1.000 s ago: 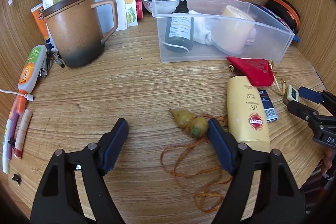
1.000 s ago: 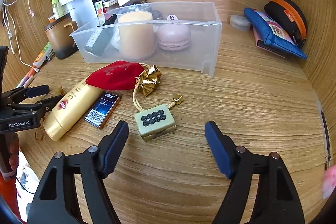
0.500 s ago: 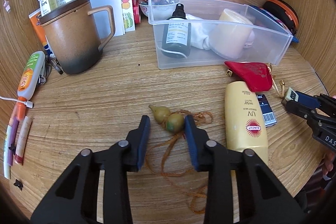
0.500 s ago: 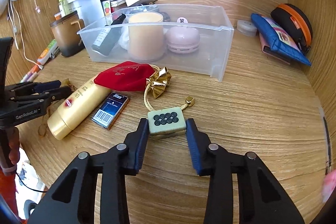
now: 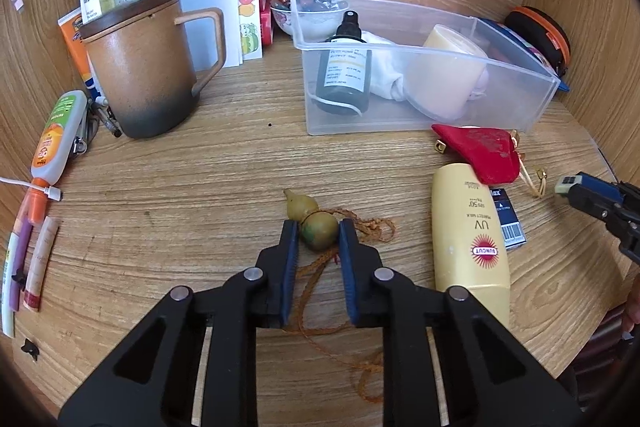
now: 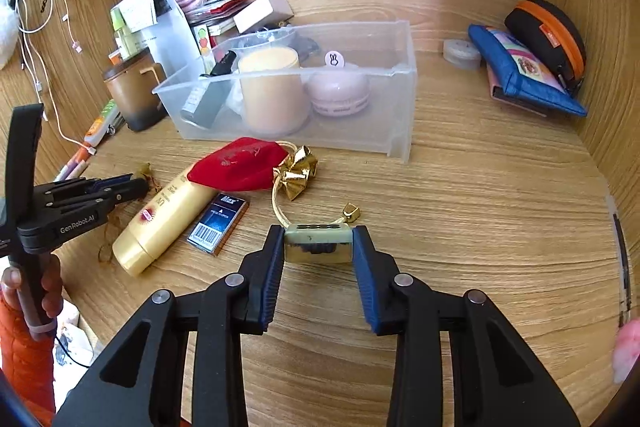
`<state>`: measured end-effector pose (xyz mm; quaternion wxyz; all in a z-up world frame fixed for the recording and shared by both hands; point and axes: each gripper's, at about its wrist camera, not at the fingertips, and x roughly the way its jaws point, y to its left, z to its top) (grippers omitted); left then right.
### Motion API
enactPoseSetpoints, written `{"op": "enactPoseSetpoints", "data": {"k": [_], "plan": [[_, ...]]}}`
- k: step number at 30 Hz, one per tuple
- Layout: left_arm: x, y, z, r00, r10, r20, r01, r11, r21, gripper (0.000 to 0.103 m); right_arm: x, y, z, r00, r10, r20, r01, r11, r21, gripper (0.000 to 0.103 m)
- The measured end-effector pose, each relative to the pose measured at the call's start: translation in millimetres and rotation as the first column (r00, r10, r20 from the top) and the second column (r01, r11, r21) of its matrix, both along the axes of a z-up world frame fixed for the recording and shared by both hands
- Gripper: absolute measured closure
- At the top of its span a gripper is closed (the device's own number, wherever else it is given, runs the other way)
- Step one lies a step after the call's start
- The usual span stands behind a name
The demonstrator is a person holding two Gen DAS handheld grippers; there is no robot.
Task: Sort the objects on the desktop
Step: 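Lift and carry the gourd charm and dice keychain over the clear box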
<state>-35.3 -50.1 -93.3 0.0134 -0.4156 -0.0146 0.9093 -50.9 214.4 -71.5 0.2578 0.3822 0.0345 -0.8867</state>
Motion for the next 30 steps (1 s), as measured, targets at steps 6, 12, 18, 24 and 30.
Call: {"op": "enactPoseSetpoints", "data": {"k": [6, 12, 18, 24, 30], "plan": [[10.9, -3.4, 9.0, 1.0, 0.008, -0.025, -0.008, 1.0, -0.005, 0.083, 3.1, 5.1, 9.0, 1.0, -0.002, -0.023, 0.002, 1.0, -0.003, 0.072], [18.8, -5.1, 23.8, 0.998, 0.01, -0.065, -0.011, 1.0, -0.004, 0.083, 4.9, 7.6, 19.0, 0.999, -0.002, -0.044, 0.001, 1.0, -0.01, 0.072], [21.0, -5.1, 38.0, 0.995, 0.011, -0.102, -0.011, 1.0, -0.002, 0.083, 6.2, 6.6, 29.2, 0.998, 0.004, -0.07, -0.004, 1.0, -0.003, 0.072], [21.6, -1.7, 52.8, 0.991, 0.001, -0.136, -0.001, 1.0, -0.004, 0.083, 5.6, 6.6, 41.0, 0.995, 0.01, -0.096, -0.01, 1.0, -0.004, 0.072], [19.5, -0.4, 69.3, 0.985, -0.003, -0.171, 0.001, 1.0, -0.012, 0.083, 1.2, 4.3, 55.2, 0.992, 0.02, -0.127, -0.021, 1.0, -0.005, 0.072]]}}
